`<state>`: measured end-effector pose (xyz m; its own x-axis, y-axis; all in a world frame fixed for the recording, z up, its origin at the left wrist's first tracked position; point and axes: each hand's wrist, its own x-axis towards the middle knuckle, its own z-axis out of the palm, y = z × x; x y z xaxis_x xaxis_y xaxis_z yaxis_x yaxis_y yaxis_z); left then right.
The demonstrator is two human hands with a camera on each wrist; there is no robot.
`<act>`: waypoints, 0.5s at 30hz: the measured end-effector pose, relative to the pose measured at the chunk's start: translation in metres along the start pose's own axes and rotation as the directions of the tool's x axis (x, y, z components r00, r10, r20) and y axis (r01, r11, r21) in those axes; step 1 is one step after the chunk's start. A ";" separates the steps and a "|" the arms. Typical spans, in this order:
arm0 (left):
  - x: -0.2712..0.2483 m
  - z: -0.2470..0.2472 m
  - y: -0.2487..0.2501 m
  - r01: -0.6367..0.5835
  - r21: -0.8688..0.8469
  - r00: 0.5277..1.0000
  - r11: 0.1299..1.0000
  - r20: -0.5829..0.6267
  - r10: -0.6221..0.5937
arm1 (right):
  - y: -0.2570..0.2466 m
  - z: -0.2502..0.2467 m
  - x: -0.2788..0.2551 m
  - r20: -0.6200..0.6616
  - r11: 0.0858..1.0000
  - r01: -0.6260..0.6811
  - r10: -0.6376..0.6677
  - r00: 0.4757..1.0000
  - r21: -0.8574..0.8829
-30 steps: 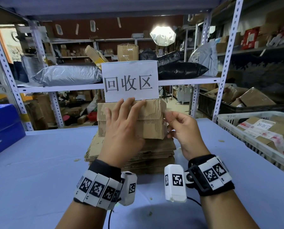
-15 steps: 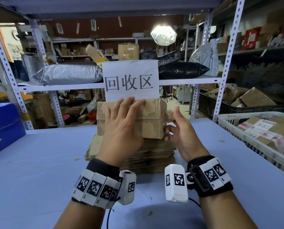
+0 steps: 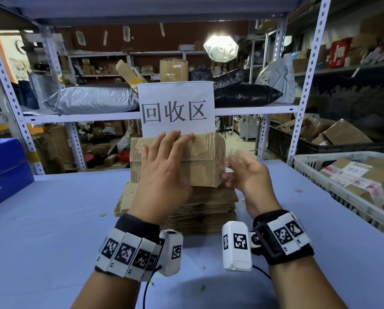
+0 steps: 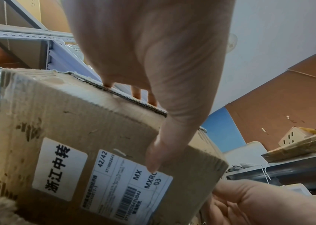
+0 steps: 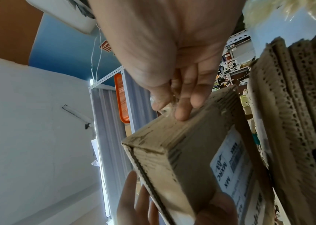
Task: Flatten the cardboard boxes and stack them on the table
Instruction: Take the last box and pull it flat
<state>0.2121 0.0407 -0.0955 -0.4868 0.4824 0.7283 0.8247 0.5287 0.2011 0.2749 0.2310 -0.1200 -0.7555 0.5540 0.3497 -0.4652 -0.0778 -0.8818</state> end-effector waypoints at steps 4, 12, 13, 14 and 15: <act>-0.001 0.000 -0.001 0.000 -0.006 1.000 1.000 -0.006 0.000 | -0.001 -0.004 0.002 0.002 0.998 -0.048 0.048 0.999 0.042; 0.000 0.001 -0.003 0.000 0.002 1.000 1.000 -0.006 0.000 | 0.003 -0.007 0.002 -0.007 0.994 -0.099 0.099 0.995 0.038; 0.000 0.001 -0.003 0.000 -0.001 1.000 1.000 -0.007 0.000 | 0.004 -0.007 0.003 -0.008 0.993 -0.115 0.115 0.993 0.028; 0.000 0.000 -0.002 0.001 -0.001 1.000 1.000 -0.007 -0.001 | 0.004 -0.007 0.003 -0.015 0.992 -0.129 0.129 0.992 0.014; 0.000 0.000 -0.002 0.001 -0.001 1.000 1.000 -0.006 -0.001 | 0.005 -0.007 0.004 -0.029 0.991 -0.137 0.137 0.990 -0.005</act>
<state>0.2103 0.0393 -0.0963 -0.4859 0.4776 0.7319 0.8246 0.5282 0.2028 0.2732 0.2388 -0.1255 -0.7984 0.5620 0.2162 -0.3550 -0.1492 -0.9229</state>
